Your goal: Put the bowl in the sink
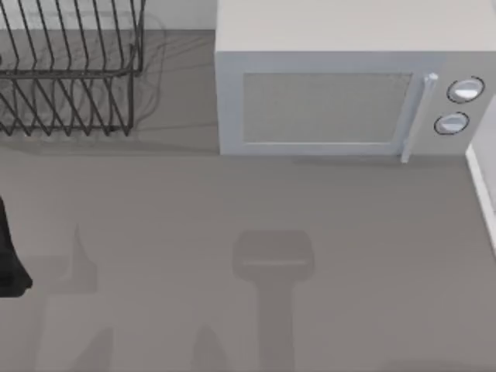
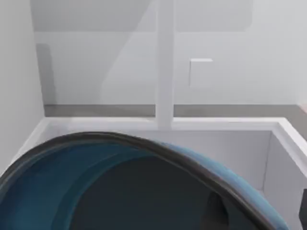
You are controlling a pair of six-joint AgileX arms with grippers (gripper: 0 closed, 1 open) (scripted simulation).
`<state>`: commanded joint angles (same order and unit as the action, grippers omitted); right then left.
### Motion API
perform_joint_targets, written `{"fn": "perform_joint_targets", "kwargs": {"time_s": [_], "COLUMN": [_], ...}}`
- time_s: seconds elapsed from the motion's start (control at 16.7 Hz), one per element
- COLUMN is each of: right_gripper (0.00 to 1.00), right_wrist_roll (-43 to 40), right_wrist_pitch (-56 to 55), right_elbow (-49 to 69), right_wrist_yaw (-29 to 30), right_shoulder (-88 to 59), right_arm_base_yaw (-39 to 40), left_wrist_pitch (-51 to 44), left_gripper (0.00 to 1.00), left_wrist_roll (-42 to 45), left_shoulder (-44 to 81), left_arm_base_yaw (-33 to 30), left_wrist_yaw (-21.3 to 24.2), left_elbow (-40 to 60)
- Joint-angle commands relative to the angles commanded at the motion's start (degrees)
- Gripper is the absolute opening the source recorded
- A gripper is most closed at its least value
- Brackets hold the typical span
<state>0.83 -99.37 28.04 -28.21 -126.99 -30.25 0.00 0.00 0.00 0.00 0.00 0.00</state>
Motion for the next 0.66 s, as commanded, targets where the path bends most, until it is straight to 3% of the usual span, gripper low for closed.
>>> {"fn": "perform_joint_targets", "kwargs": {"time_s": [0.3, 0.66], "right_gripper": [0.98, 1.00], "right_wrist_roll": [0.00, 0.00], "right_wrist_pitch": [0.00, 0.00], "right_elbow": [0.00, 0.00], "right_wrist_yaw": [0.00, 0.00], "right_shoulder": [0.00, 0.00], "right_arm_base_yaw": [0.00, 0.00], "left_wrist_pitch": [0.00, 0.00], "left_gripper": [1.00, 1.00], "left_wrist_roll": [0.00, 0.00], "left_shoulder": [0.00, 0.00], "left_arm_base_yaw": [0.00, 0.00], "left_wrist_yaw": [0.00, 0.00], "left_elbow": [0.00, 0.00]}}
